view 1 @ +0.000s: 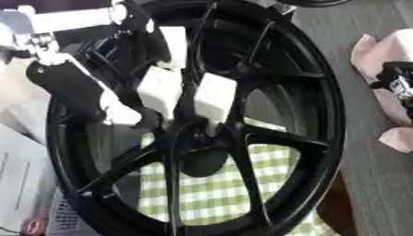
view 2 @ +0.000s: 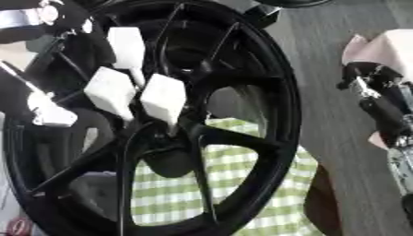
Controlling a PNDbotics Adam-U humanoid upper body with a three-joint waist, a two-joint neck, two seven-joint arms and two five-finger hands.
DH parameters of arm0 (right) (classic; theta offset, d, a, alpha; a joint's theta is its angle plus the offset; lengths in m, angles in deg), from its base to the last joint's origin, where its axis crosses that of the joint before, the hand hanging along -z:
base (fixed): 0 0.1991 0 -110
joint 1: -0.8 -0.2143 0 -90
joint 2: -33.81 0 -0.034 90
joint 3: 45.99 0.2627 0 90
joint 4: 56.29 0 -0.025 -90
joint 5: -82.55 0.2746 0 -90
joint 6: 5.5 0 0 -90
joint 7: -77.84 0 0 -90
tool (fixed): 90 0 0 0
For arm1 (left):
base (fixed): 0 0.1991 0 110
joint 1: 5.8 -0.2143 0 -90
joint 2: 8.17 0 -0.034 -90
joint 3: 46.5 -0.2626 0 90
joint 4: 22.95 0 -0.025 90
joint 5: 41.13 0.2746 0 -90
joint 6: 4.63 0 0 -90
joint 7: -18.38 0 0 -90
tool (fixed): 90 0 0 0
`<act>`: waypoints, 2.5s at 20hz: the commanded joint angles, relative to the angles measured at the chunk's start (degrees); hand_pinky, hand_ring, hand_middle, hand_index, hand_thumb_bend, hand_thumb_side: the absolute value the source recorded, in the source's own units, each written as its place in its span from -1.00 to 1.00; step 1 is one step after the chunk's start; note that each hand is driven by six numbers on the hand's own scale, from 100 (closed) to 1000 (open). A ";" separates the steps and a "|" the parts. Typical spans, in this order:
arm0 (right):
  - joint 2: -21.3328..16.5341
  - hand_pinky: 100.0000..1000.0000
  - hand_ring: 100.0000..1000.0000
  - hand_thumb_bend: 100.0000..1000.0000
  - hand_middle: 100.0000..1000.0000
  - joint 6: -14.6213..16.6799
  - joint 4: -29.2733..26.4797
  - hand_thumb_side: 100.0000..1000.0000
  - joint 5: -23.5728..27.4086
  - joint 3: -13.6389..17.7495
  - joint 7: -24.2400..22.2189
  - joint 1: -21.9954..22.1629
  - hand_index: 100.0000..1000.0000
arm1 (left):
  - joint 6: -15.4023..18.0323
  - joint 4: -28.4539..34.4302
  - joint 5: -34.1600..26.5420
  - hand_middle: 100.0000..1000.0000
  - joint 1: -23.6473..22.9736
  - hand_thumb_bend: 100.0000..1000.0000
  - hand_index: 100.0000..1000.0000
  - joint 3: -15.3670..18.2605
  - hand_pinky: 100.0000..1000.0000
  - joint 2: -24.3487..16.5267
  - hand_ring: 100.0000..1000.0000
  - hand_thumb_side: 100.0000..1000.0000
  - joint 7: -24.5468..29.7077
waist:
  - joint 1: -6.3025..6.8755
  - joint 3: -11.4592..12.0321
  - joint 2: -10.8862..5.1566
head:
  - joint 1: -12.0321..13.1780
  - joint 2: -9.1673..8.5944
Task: Pull the pin out of the wheel hub.
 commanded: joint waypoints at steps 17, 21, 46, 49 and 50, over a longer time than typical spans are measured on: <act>-0.72 0.75 0.18 -0.58 0.09 0.16 -1.09 -0.26 -0.29 0.27 -0.36 -0.41 0.35 | 0.66 -3.47 1.96 0.24 0.22 0.16 0.40 -0.58 0.24 0.66 0.24 -0.72 1.27 | -0.41 -0.30 -0.62 | 0.52 -1.00; -0.66 0.75 0.18 -0.58 0.09 0.18 -1.09 -0.26 -0.32 0.27 -0.42 -0.37 0.36 | 1.11 -4.58 2.67 0.28 0.23 0.20 0.42 -0.93 0.26 1.08 0.28 -0.70 1.82 | -0.49 -0.37 -0.52 | 0.58 -1.06; -0.44 0.75 0.18 -0.62 0.09 0.17 -1.22 -0.23 -0.10 0.26 -0.54 -0.49 0.36 | 3.48 -4.73 2.34 -0.30 0.18 -0.63 -0.03 -0.57 -0.02 1.93 -0.22 -0.80 -0.17 | -0.60 -0.36 -0.27 | 0.58 -1.48; -0.44 0.75 0.18 -0.62 0.09 0.17 -1.25 -0.23 -0.05 0.29 -0.50 -0.53 0.36 | 3.76 -5.03 3.10 -0.39 0.22 -0.72 -0.13 -0.69 -0.06 2.05 -0.30 -0.84 0.29 | -0.59 -0.37 -0.27 | 0.63 -1.53; -0.43 0.75 0.18 -0.62 0.09 0.16 -1.25 -0.23 -0.04 0.28 -0.50 -0.54 0.36 | 3.83 -5.13 3.27 -0.39 0.24 -0.72 -0.13 -0.69 -0.06 2.13 -0.30 -0.84 0.17 | -0.60 -0.37 -0.27 | 0.63 -1.56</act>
